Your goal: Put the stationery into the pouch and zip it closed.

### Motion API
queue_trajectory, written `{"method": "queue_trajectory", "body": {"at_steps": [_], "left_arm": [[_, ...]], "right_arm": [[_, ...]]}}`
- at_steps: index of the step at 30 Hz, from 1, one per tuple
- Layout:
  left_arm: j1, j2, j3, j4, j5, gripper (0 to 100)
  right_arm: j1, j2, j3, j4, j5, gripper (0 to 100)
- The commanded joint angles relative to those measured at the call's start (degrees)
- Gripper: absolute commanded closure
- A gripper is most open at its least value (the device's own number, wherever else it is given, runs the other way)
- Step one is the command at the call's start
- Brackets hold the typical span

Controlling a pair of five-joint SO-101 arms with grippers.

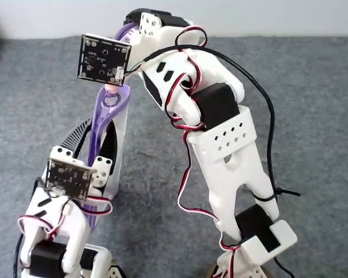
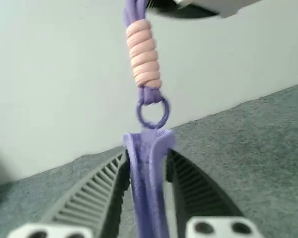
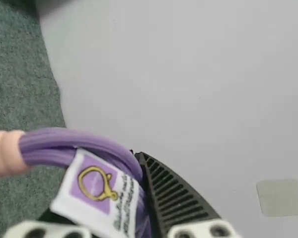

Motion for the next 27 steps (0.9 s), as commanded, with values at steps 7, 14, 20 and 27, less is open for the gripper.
{"method": "queue_trajectory", "body": {"at_steps": [7, 14, 20, 27], "left_arm": [[-1.93, 0.0, 0.04, -1.05, -0.7, 85], [-0.18, 0.26, 0.13, -1.05, -0.88, 89], [-0.62, 0.0, 1.01, -3.25, -0.88, 89], [-0.62, 0.0, 1.36, -7.21, -0.97, 89]], "right_arm": [[0.48, -2.95, -0.97, 0.4, -0.62, 99.1], [-0.92, -3.47, -0.97, 0.4, -0.62, 99.1], [-4.44, -6.73, -0.97, 0.4, -0.62, 99.1], [-6.9, -8.13, -0.97, 0.22, -0.35, 99.1]]}}
